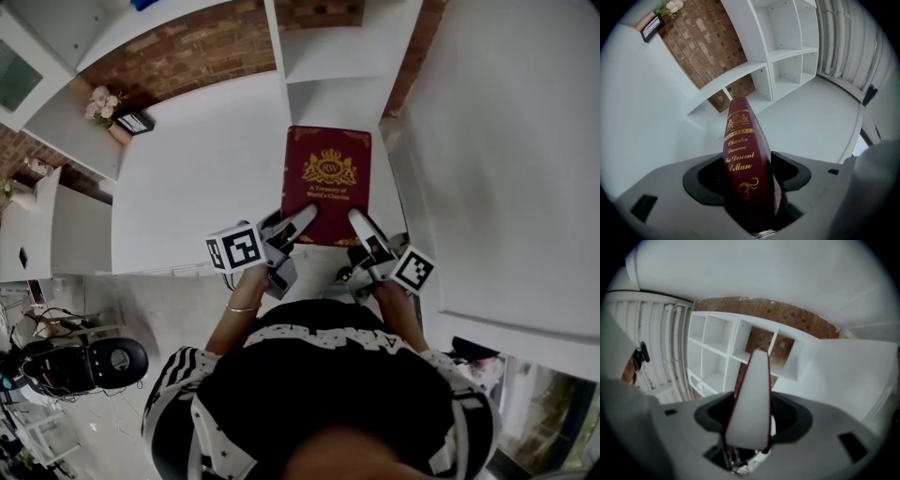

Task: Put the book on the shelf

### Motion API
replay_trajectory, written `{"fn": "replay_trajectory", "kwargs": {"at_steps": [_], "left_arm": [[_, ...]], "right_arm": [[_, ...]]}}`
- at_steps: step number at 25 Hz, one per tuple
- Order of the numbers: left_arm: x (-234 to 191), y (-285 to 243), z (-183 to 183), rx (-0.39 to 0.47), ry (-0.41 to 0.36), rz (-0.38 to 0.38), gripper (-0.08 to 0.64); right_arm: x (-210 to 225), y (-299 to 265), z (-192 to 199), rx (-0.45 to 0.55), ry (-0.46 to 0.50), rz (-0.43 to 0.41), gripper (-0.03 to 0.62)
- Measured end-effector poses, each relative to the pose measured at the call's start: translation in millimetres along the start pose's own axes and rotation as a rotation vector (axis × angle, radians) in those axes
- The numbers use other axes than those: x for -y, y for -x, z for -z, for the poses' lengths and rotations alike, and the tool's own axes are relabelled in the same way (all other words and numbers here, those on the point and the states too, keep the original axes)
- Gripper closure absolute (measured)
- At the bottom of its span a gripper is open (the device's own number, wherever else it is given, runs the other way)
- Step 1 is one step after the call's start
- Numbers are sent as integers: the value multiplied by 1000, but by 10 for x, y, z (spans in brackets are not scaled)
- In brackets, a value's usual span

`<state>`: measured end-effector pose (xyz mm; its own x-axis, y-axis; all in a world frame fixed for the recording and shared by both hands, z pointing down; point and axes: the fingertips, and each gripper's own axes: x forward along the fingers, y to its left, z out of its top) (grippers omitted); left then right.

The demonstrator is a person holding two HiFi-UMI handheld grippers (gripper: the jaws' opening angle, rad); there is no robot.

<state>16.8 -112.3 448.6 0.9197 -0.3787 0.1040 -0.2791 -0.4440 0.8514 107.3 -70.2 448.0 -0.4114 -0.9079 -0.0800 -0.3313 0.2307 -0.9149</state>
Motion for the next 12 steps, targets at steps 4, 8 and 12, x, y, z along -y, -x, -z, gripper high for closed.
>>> {"fn": "replay_trajectory", "kwargs": {"at_steps": [4, 8, 12], "left_arm": [[-23, -163, -86, 21, -22, -29, 233], [-14, -347, -117, 42, -24, -49, 230], [-15, -530, -169, 76, -28, -69, 229]], "right_arm": [[53, -96, -187, -29, 21, -19, 333], [122, -132, -391, -51, 29, -33, 333], [186, -195, -596, -76, 38, -55, 333]]}}
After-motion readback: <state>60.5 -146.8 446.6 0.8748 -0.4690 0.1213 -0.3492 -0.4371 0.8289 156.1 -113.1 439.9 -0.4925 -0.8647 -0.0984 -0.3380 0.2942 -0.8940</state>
